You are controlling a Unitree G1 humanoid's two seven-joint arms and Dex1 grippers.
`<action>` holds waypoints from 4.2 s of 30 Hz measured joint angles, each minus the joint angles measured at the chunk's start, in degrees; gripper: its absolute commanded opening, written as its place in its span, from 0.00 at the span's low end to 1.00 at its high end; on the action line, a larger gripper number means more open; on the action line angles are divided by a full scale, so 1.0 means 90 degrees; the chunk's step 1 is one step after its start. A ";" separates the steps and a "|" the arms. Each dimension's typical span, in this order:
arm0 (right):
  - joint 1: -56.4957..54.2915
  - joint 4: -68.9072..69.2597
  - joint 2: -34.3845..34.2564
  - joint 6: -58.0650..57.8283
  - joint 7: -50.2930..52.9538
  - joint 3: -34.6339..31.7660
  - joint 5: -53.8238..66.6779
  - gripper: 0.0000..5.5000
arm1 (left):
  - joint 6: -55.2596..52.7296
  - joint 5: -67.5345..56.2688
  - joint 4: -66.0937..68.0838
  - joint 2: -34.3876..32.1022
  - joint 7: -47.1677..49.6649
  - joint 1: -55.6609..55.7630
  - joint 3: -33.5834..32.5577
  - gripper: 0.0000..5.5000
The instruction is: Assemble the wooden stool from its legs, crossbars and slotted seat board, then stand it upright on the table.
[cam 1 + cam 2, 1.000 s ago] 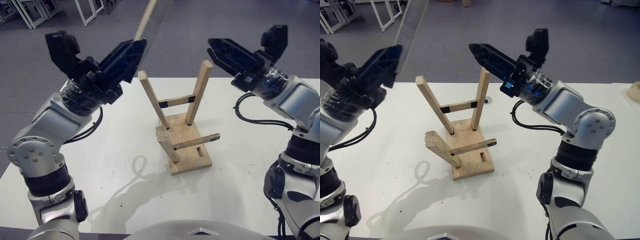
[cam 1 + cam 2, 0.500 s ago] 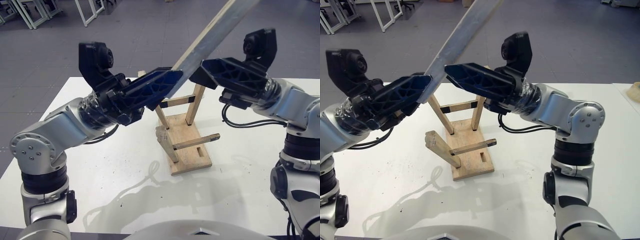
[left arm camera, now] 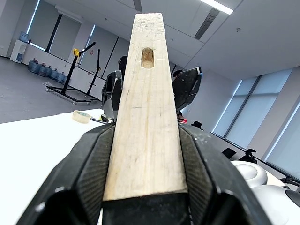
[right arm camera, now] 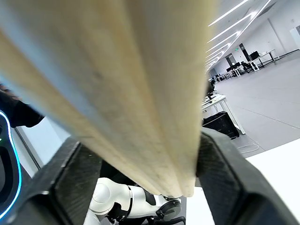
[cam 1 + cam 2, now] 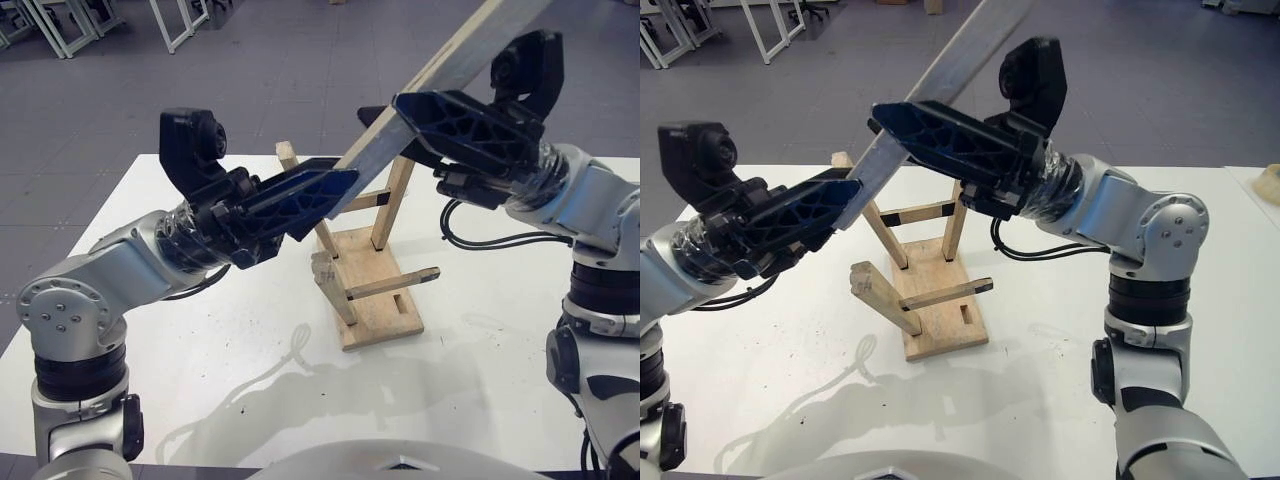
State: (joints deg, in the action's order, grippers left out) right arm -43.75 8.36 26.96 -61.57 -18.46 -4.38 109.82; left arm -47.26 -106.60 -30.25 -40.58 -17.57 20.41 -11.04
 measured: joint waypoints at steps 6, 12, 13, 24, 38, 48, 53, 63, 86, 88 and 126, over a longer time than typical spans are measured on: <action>-0.0009 0.0117 0.0123 0.0032 -0.0280 0.0063 -0.0732 0.39 | 0.0000 0.0199 0.0016 -0.0008 0.0032 -0.0015 0.0020 0.37; -0.0023 0.0040 0.0214 -0.0087 -0.0700 0.0082 -0.1200 0.37 | 0.0057 0.0494 -0.0045 -0.0034 -0.0285 -0.0057 -0.0063 0.54; -0.0023 -0.0004 0.0220 -0.0100 -0.0737 0.0081 -0.1211 0.37 | 0.0064 0.0552 -0.0047 -0.0033 -0.0384 -0.0057 -0.0086 0.57; 0.0264 -0.0588 0.1131 0.0292 -0.1852 -0.0156 -0.3648 0.37 | 0.0486 0.1034 0.0565 -0.0338 -0.0725 -0.0076 -0.1263 0.58; 0.3323 -0.0318 0.2224 0.3695 -0.4884 0.0987 -0.8200 0.37 | 0.0726 0.2942 0.0560 0.0463 -0.0650 -0.1769 -0.1043 0.58; 0.4091 0.0521 0.1848 0.4940 -0.5123 0.1236 -0.9023 0.37 | 0.0728 0.3198 0.0578 0.0703 -0.0686 -0.1934 -0.0998 0.58; 0.4032 0.0068 0.1766 0.6384 -0.5469 0.1652 -0.9619 0.37 | 0.0725 0.3251 0.0678 0.0704 -0.0721 -0.1925 -0.0996 0.58; 0.3583 -0.1282 0.1119 0.7563 -0.5663 0.1939 -0.9817 0.37 | 0.0679 0.3412 0.0868 0.0703 -0.0970 -0.1903 -0.0945 0.58; 0.3439 -0.2293 0.0582 0.8018 -0.5593 0.2248 -0.9172 0.37 | 0.0729 0.3692 0.1092 0.1030 -0.1170 -0.1747 -0.0771 0.58; 0.3570 -0.2138 0.0557 0.8049 -0.5261 0.2273 -0.9219 0.37 | 0.0821 0.3783 0.1092 0.1029 -0.1172 -0.1704 -0.0811 0.58; 0.2957 0.0354 0.0531 0.3817 -0.2338 0.2987 -1.0372 0.37 | 0.2439 1.2825 0.0838 0.0817 -0.0984 0.0691 0.4998 0.58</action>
State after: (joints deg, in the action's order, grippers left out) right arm -17.14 11.54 31.74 -27.22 -39.50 22.51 16.47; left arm -25.31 8.83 -22.71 -33.23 -26.42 26.64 33.94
